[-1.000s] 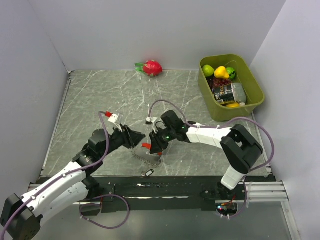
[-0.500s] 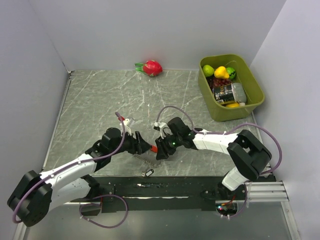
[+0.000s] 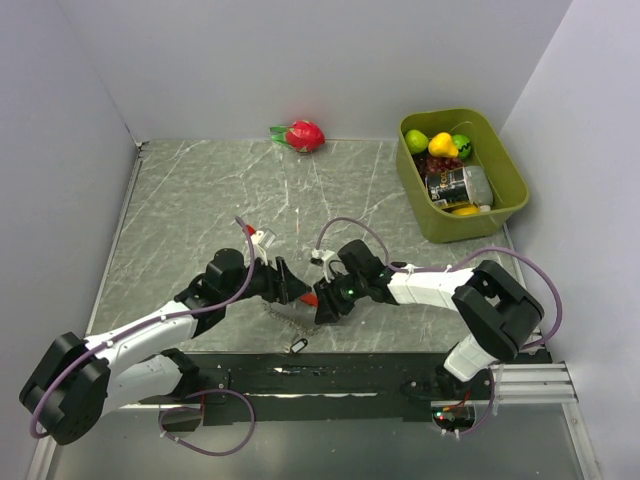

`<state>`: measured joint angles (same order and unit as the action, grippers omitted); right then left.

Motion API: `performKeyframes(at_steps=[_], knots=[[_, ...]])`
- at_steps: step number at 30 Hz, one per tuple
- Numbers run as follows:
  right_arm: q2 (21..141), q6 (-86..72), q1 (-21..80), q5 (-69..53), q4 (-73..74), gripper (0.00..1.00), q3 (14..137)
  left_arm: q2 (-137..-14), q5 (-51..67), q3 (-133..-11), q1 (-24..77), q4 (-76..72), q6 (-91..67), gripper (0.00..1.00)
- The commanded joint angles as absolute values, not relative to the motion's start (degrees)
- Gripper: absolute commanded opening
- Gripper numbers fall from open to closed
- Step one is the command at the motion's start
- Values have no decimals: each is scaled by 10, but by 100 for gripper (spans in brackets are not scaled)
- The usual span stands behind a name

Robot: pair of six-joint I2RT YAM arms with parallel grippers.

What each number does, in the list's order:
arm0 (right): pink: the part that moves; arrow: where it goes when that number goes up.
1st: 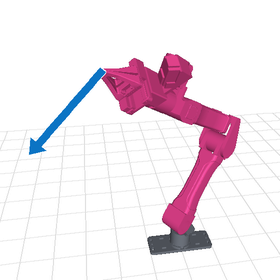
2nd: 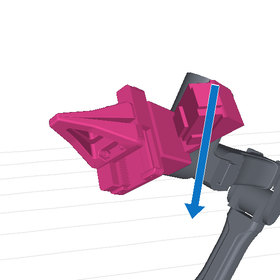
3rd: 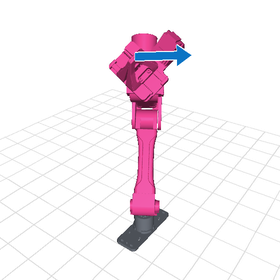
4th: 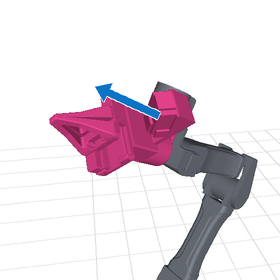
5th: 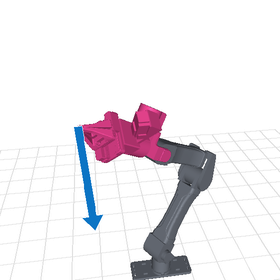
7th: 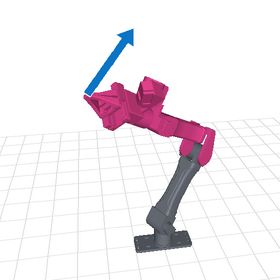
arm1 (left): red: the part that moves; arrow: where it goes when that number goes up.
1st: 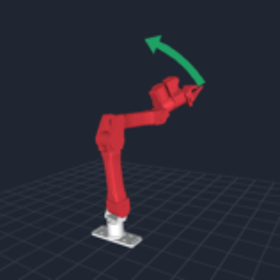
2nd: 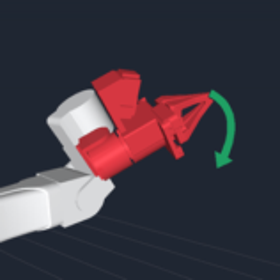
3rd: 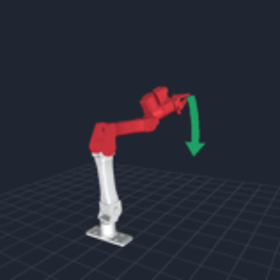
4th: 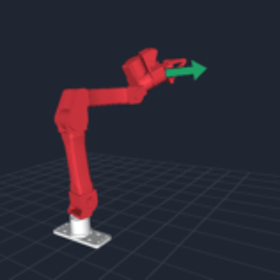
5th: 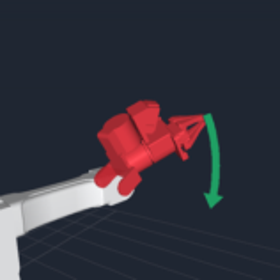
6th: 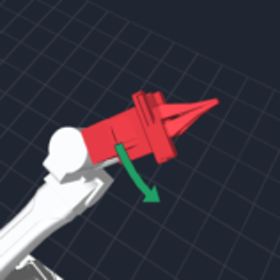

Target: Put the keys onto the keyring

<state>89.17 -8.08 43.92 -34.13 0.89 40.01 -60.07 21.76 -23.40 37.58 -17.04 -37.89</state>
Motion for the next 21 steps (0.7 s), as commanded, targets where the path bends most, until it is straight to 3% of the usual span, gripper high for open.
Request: performKeyframes(at_steps=[1, 8, 11, 13, 15, 21], knots=[[906, -83, 434, -356, -33, 47, 388, -584, 221, -257, 376, -187, -367, 73], [913, -86, 434, -357, -37, 45, 381, -577, 218, -260, 376, -186, -367, 73], [924, -88, 434, -355, -36, 38, 383, -574, 216, -265, 375, -185, -366, 73], [936, -88, 434, -354, -31, 26, 389, -564, 214, -267, 375, -182, -364, 73], [940, -86, 434, -347, -20, 4, 397, -554, 210, -265, 373, -185, -363, 73], [876, -47, 432, -317, 29, 0, 418, -500, 241, -262, 350, -175, -354, 70]])
